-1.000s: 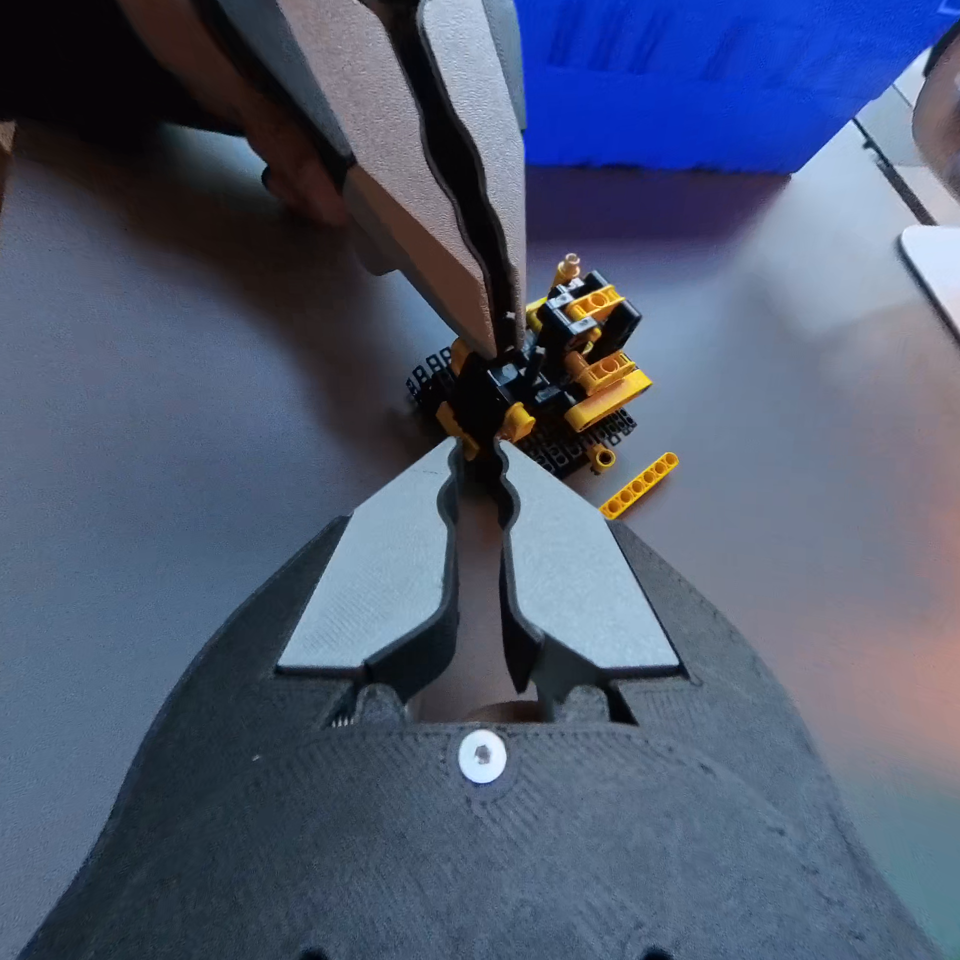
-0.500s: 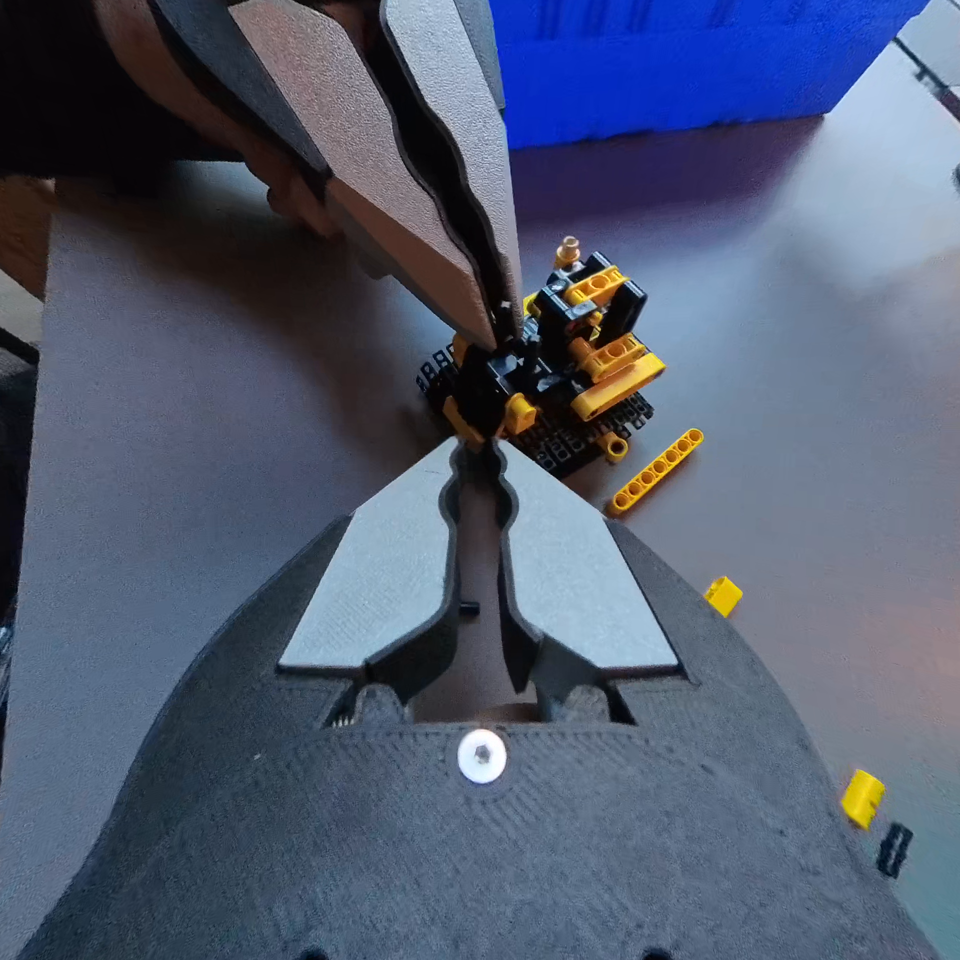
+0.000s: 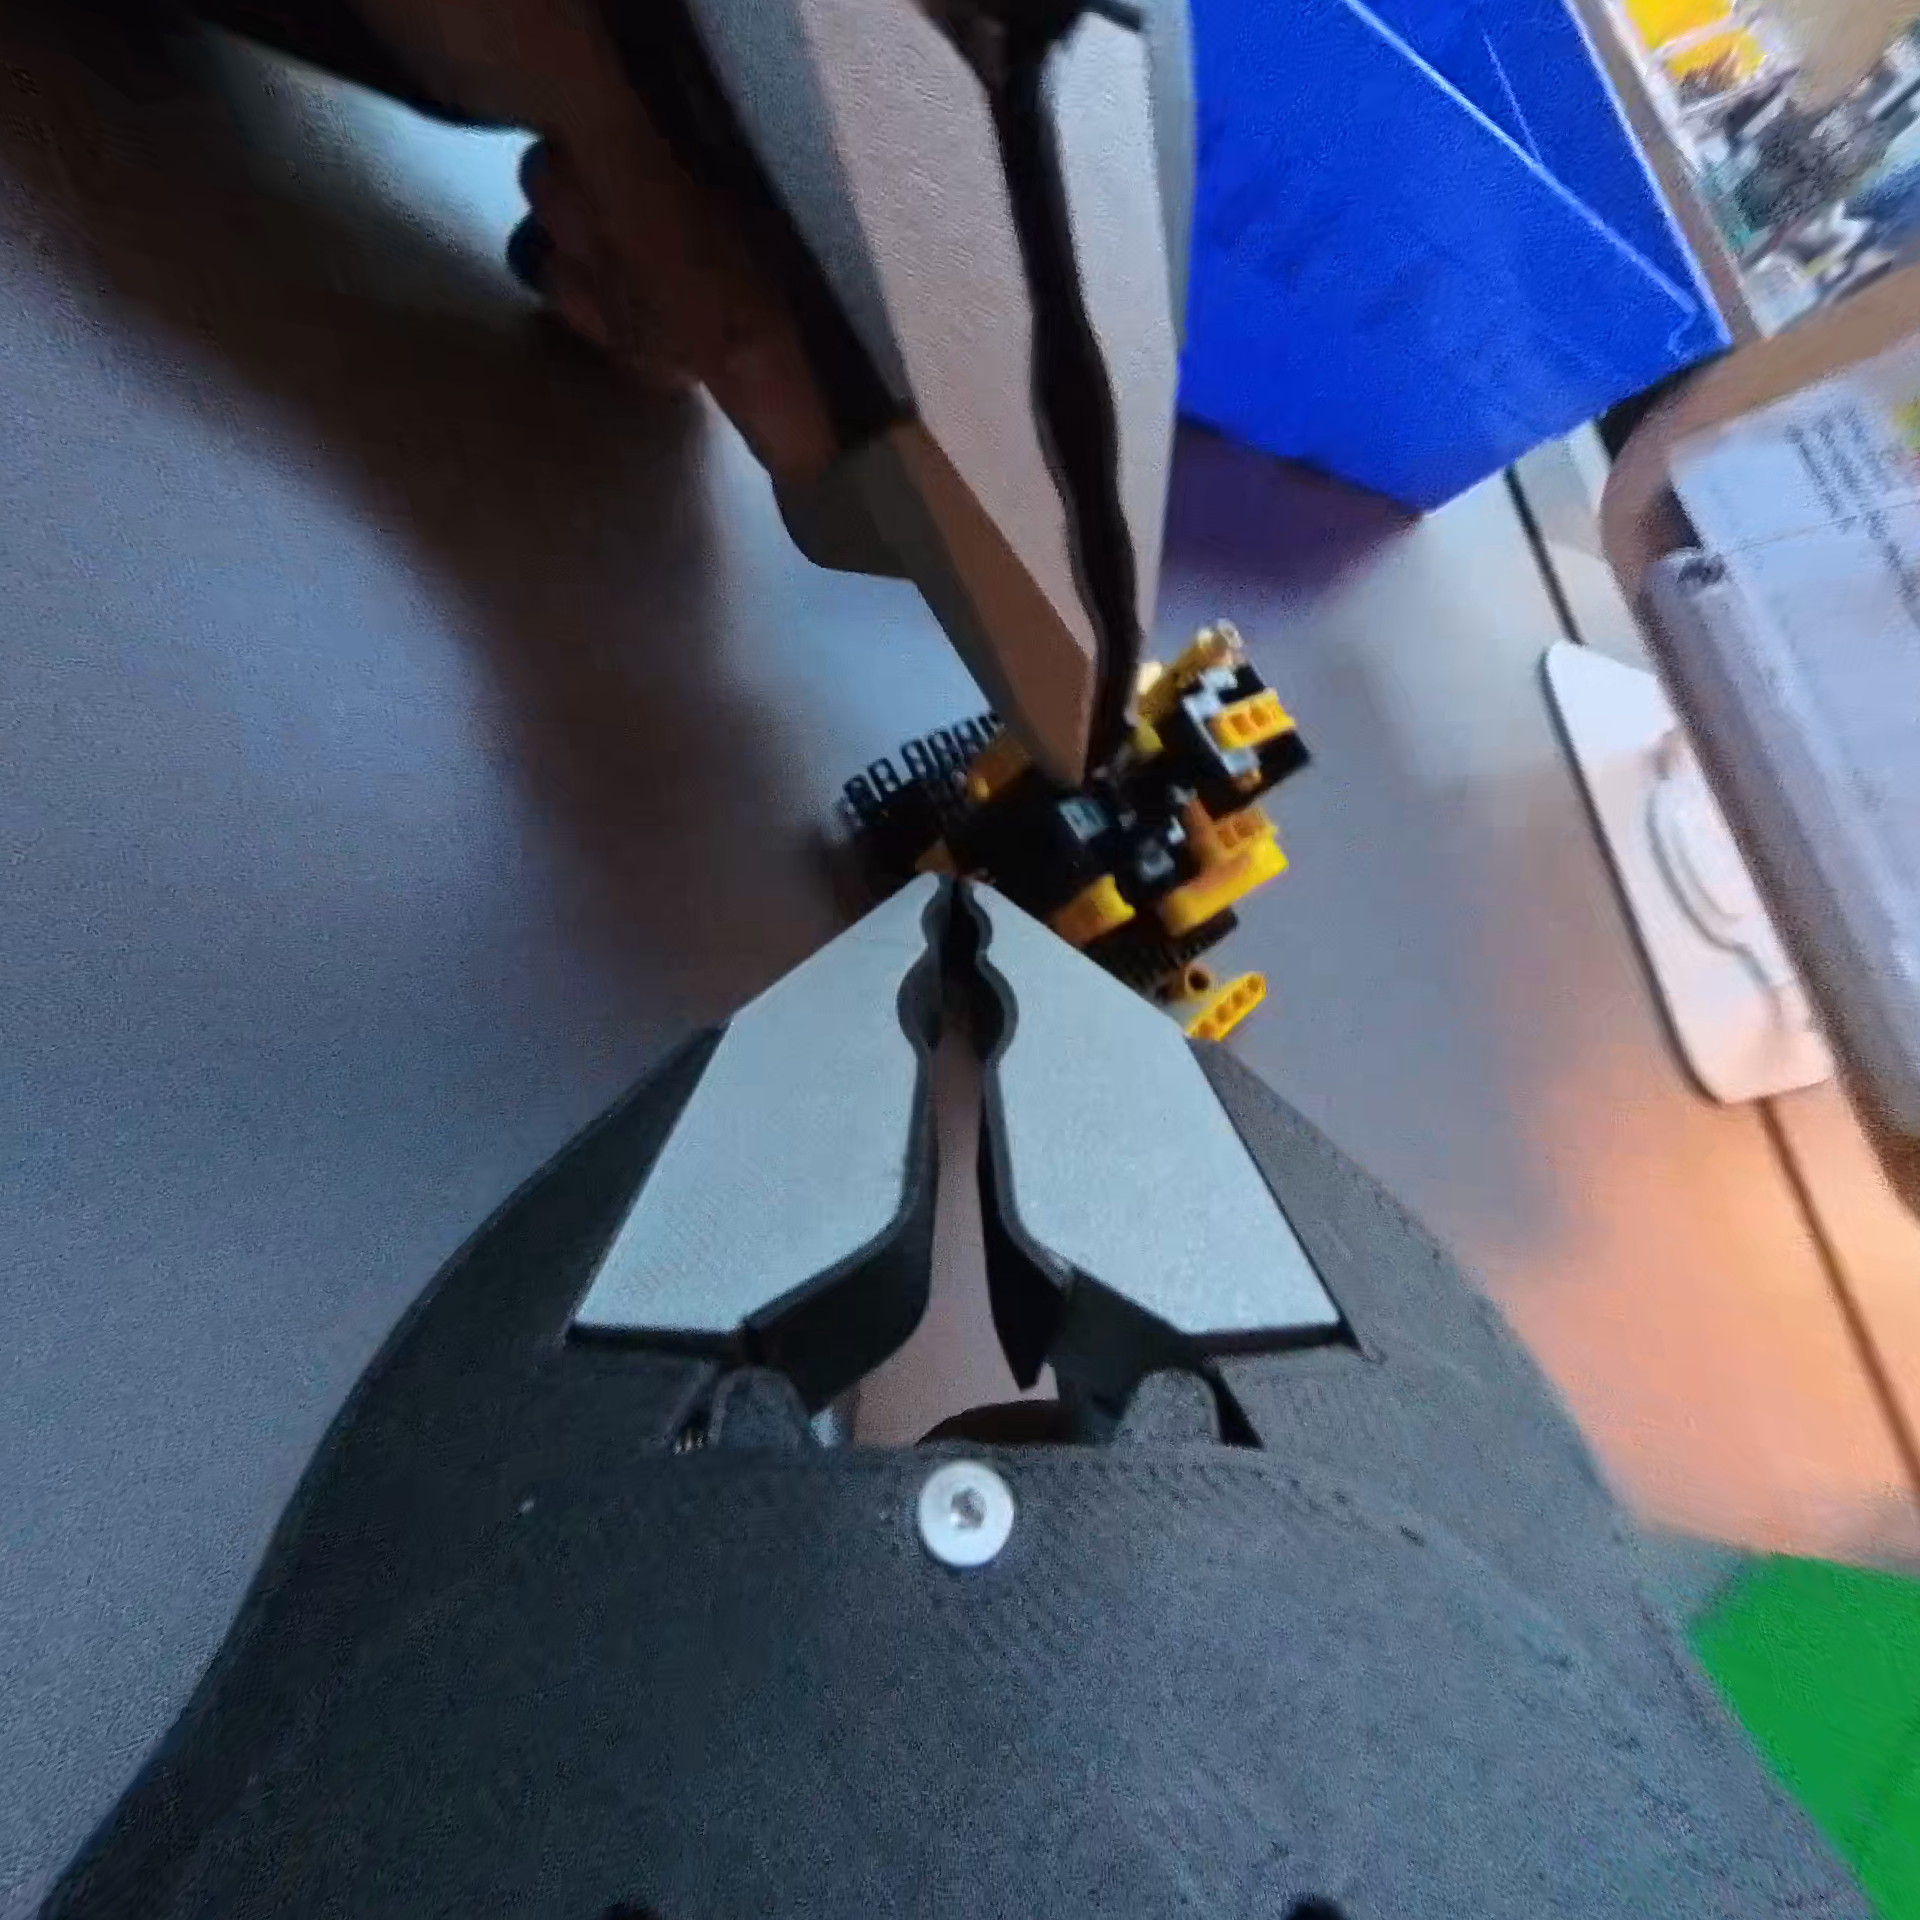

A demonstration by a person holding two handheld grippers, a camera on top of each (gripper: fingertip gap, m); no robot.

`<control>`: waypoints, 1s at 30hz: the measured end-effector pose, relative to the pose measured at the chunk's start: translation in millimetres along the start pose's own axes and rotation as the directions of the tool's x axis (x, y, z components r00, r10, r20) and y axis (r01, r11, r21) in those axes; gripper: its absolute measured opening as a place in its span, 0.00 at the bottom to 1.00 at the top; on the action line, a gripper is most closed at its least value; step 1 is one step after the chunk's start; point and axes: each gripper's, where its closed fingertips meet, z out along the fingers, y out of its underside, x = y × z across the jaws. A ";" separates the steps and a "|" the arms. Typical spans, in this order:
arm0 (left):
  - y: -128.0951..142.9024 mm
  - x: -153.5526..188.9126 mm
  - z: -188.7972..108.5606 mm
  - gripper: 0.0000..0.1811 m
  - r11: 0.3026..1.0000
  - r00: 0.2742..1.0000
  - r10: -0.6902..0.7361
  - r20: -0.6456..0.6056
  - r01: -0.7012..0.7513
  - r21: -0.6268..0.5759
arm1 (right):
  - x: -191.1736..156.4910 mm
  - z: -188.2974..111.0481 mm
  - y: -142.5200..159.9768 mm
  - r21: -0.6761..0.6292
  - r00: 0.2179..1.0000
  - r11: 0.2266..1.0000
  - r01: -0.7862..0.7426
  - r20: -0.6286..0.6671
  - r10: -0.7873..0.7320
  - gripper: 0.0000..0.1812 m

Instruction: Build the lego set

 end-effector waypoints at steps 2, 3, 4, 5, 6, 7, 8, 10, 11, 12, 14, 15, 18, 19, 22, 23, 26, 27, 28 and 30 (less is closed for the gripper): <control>0.2 -0.2 -0.5 0.01 1.000 1.000 -0.019 -0.012 0.019 0.000 | 6.8 -6.6 6.5 0.021 0.990 0.991 -0.135 0.039 0.134 0.00; 0.2 -0.3 -0.4 0.01 1.000 1.000 -0.020 -0.012 0.020 -0.001 | 8.4 -9.9 7.3 0.034 0.984 0.984 -0.175 0.050 0.173 0.00; 0.2 -0.4 -0.4 0.01 1.000 1.000 -0.014 -0.008 0.014 -0.002 | 10.3 -11.3 8.1 0.041 0.980 0.979 -0.198 0.039 0.197 0.00; 0.1 -0.4 -0.3 0.01 1.000 1.000 -0.010 -0.002 0.010 -0.004 | 10.6 -10.8 9.2 0.038 0.977 0.976 -0.214 0.029 0.213 0.07; 0.0 -0.4 -0.2 0.01 1.000 1.000 -0.003 0.005 0.003 -0.004 | 9.7 -9.0 9.9 0.027 0.974 0.974 -0.226 0.027 0.226 0.08; -0.1 -0.1 0.0 0.01 1.000 1.000 0.003 0.009 -0.003 -0.005 | 8.6 -7.1 10.6 0.016 0.973 0.973 -0.231 0.031 0.230 0.06; -0.3 0.6 0.3 0.01 1.000 1.000 0.002 0.007 -0.002 -0.003 | 8.5 -5.8 10.9 0.009 0.972 0.973 -0.232 0.035 0.232 0.06; -0.3 0.7 0.3 0.01 1.000 1.000 -0.007 0.004 0.007 -0.002 | 10.6 -5.7 11.2 0.013 0.966 0.967 -0.254 0.044 0.254 0.02; -0.3 1.0 0.4 0.01 1.000 1.000 -0.012 0.002 0.012 -0.001 | 11.6 -6.1 11.3 0.015 0.962 0.963 -0.269 0.050 0.268 0.00; -0.4 1.1 0.6 0.01 1.000 1.000 -0.012 0.003 0.012 0.001 | 12.2 -6.3 11.6 0.015 0.961 0.962 -0.273 0.048 0.272 0.00; -0.5 0.8 0.8 0.01 1.000 1.000 0.000 0.015 0.000 -0.001 | 10.8 -6.2 13.3 0.003 0.974 0.974 -0.225 0.027 0.225 0.00; -0.5 0.5 0.8 0.01 1.000 1.000 0.010 0.023 -0.010 -0.003 | 9.7 -6.9 13.9 -0.001 0.985 0.985 -0.174 0.014 0.174 0.00; -0.6 -1.3 1.2 0.01 1.000 0.999 0.023 0.035 -0.023 -0.004 | 0.9 -14.2 12.3 -0.009 0.993 0.995 -0.095 0.064 0.096 0.00; -0.5 -1.3 1.2 0.01 1.000 0.999 0.020 0.031 -0.020 -0.003 | 4.8 -20.8 12.1 -0.011 0.992 0.994 -0.107 0.060 0.108 0.00; -0.3 -2.0 0.7 0.01 1.000 0.999 0.023 0.029 -0.023 -0.006 | -13.7 -62.9 -0.9 0.036 0.948 0.977 -0.212 0.250 0.197 0.00; -0.2 -2.0 0.4 0.01 1.000 0.999 0.025 0.028 -0.025 -0.007 | -25.4 -80.7 -2.3 0.024 0.918 0.969 -0.246 0.326 0.225 0.00; 0.2 -2.2 -1.0 0.01 1.000 0.999 0.027 0.017 -0.027 -0.013 | -70.5 -134.5 0.1 -0.006 0.810 0.959 -0.282 0.534 0.241 0.00; 0.2 -2.0 -1.3 0.01 1.000 1.000 0.025 0.010 -0.025 -0.014 | -82.5 -146.4 4.6 -0.025 0.778 0.956 -0.291 0.576 0.251 0.00; 0.2 -1.8 -1.6 0.01 1.000 1.000 0.024 0.007 -0.024 -0.015 | -91.2 -152.5 11.0 -0.048 0.756 0.953 -0.299 0.598 0.267 0.00; 0.1 -0.9 -1.7 0.01 0.999 1.000 0.030 0.004 -0.030 -0.016 | -101.1 -149.0 26.4 -0.111 0.738 0.946 -0.305 0.601 0.308 0.00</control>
